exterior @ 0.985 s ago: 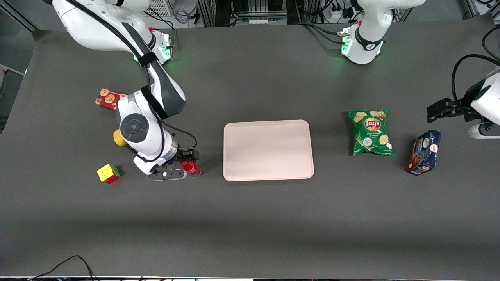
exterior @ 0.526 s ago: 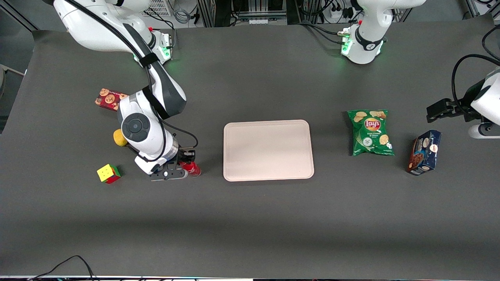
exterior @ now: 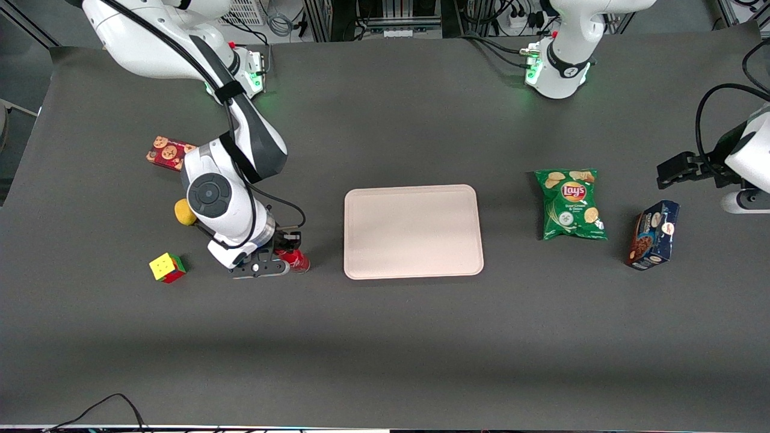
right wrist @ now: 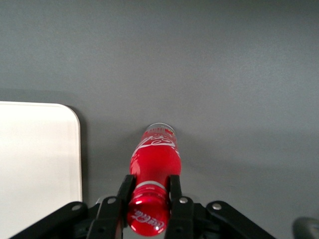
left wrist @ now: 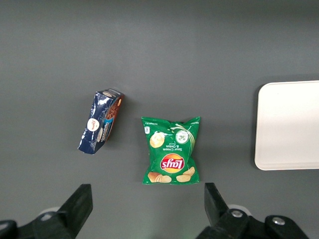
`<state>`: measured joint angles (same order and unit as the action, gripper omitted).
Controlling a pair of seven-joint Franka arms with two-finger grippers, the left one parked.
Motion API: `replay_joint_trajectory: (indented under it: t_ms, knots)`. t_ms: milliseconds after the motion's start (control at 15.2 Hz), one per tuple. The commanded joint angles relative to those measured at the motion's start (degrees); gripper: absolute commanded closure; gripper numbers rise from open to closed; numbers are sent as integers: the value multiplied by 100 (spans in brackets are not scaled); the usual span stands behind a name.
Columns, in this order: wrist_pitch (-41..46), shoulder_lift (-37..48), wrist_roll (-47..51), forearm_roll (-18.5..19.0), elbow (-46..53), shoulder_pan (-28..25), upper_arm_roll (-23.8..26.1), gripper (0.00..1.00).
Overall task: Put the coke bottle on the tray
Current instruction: 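Lift the bottle and carry it over the white tray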
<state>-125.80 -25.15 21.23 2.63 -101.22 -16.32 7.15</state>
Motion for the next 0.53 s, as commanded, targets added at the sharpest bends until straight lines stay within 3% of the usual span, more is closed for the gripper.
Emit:
replay_joint_trajectory:
  t_ms: [0, 460]
  knots:
    - [318, 379, 153, 107, 58, -29, 93, 100]
    - [2153, 845, 206, 71, 1155, -29, 436, 100]
